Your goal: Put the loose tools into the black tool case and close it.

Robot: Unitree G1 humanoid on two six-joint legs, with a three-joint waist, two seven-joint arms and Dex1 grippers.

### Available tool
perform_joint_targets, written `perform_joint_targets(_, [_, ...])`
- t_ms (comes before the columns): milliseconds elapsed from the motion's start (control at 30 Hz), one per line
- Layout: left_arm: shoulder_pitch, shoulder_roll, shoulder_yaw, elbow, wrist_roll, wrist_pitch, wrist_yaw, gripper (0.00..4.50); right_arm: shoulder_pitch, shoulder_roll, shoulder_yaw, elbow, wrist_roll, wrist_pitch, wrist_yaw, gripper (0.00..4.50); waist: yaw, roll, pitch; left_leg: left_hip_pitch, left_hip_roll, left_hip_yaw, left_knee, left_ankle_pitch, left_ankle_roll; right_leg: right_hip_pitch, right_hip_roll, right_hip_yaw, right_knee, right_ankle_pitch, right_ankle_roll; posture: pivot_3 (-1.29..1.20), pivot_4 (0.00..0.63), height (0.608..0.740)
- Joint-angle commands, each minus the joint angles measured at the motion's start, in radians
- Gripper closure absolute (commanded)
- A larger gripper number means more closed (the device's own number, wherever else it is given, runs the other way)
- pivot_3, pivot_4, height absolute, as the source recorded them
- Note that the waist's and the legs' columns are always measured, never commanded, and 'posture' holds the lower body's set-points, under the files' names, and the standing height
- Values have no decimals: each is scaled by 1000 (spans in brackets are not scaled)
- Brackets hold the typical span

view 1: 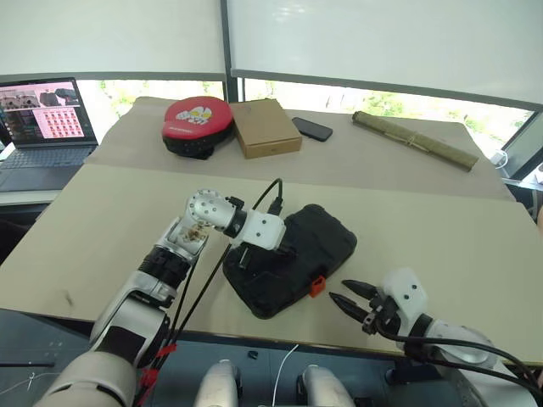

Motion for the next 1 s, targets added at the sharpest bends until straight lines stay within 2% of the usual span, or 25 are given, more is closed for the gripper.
perform_joint_targets(33, [33,6,-78,59,54,1,-46,4500,-6,17,7,-54,28,28,-38,1168,0,0,0,0,0,0,0,0,0,0,0,0,0,0,0,0,150,740])
perform_joint_targets(233, [5,3,-76,96,55,-19,-54,4500,-42,58,74,-20,19,31,-72,1168,0,0,0,0,0,0,0,0,0,0,0,0,0,-2,3,0,150,740])
perform_joint_targets(600, [11,12,-67,79,55,-10,-45,4500,-84,34,152,65,-22,-3,-67,1168,-1,-1,0,0,0,0,0,0,0,0,0,0,-1,-2,2,0,150,740])
perform_joint_targets(633, [11,13,-66,78,55,-9,-45,4500,-88,33,155,71,-26,-6,-67,1557,-1,-1,0,0,0,0,0,0,0,0,0,0,-1,-2,2,0,150,740])
perform_joint_targets(700, [12,17,-64,74,55,-5,-44,4500,-94,31,159,79,-29,-10,-67,1842,-1,-1,0,0,0,0,0,0,0,0,0,0,-1,-2,2,0,150,740])
perform_joint_targets(767, [12,19,-63,71,54,-2,-43,4500,-96,31,161,81,-33,-13,-66,2470,-1,-1,0,0,0,0,0,0,0,0,0,0,-1,-2,2,0,150,740])
perform_joint_targets(1000, [13,20,-62,70,54,0,-39,4500,-95,29,163,82,-36,-25,-63,2470,-2,-1,0,-1,0,0,-1,0,0,-1,0,0,-1,-3,2,0,150,740])
